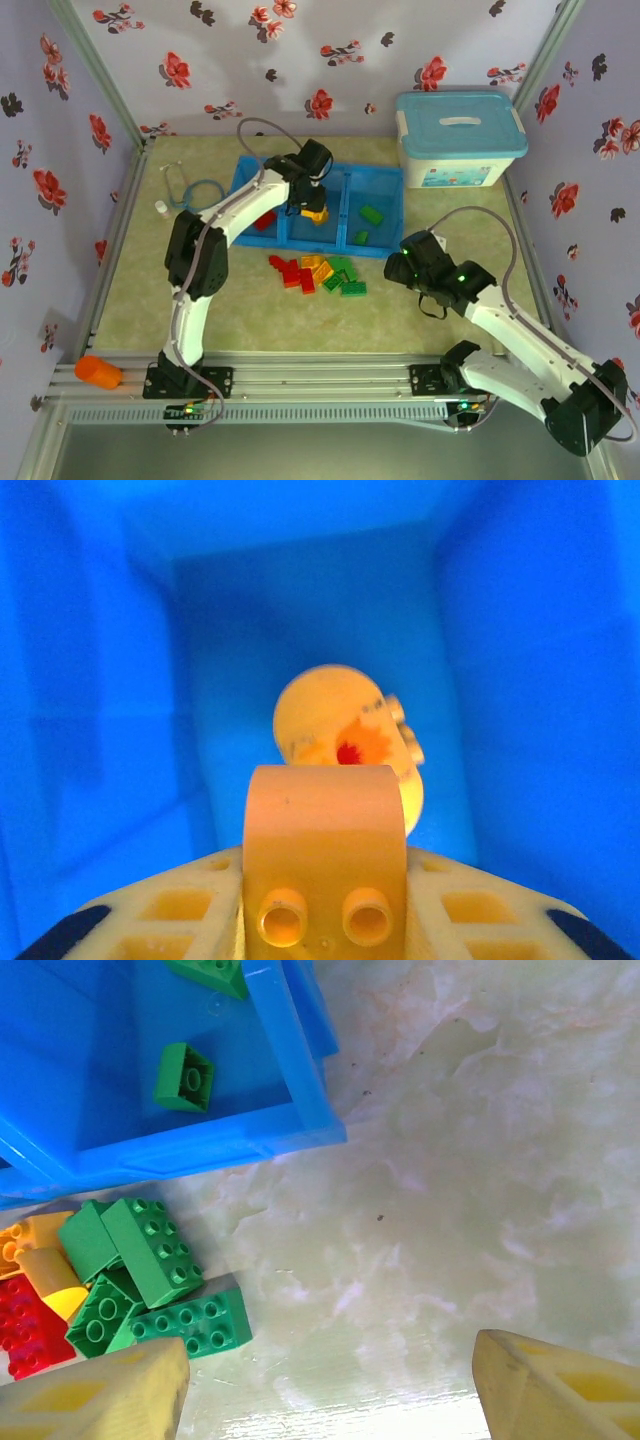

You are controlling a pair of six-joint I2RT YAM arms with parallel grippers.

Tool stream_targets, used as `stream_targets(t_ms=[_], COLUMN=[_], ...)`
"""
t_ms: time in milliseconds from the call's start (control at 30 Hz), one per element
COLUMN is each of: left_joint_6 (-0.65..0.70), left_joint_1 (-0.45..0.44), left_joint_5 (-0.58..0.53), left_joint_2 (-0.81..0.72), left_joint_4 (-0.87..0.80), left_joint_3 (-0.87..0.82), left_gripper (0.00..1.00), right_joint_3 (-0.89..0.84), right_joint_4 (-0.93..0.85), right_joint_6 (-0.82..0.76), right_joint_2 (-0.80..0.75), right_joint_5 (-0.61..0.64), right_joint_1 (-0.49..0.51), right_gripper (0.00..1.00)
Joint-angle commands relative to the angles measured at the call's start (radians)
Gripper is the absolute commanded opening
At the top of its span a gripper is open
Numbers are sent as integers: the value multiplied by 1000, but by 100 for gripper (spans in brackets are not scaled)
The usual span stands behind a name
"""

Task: Sort the legos into containers by color
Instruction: Place the lego in the container, then move the container to the top-center of the table.

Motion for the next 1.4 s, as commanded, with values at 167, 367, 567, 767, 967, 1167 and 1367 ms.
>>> stream_targets(t_ms=[167, 367, 567, 767, 967, 1167, 1367], left_joint_6=[21, 38, 51, 37, 23, -17, -75], left_joint_1=[15, 17, 22, 16, -7, -8, -8], left_joint_5=[-2, 13, 17, 18, 16, 12, 5], left_joint_2=[90, 117, 216, 110, -196, -559, -841], left_joint_4=[-91, -92, -218, -232, -119, 58, 128], left_joint_3=[104, 158, 343, 322, 83, -306, -634], left_gripper=[37, 38, 59, 67, 68, 69, 69], right_joint_3=[-24, -37, -31, -31, -7, 28, 99], right_joint_4=[30, 47, 60, 72, 105, 159, 156], right_joint_6=[11, 19, 20, 10, -36, -89, -136], right_joint_2=[38, 50, 79, 126, 251, 370, 482], right_joint_5=[31, 27, 13, 43, 31, -10, -12], right_joint_1=[4, 4, 4, 2, -61, -127, -181], right_gripper=[75, 75, 75, 75, 70, 67, 65])
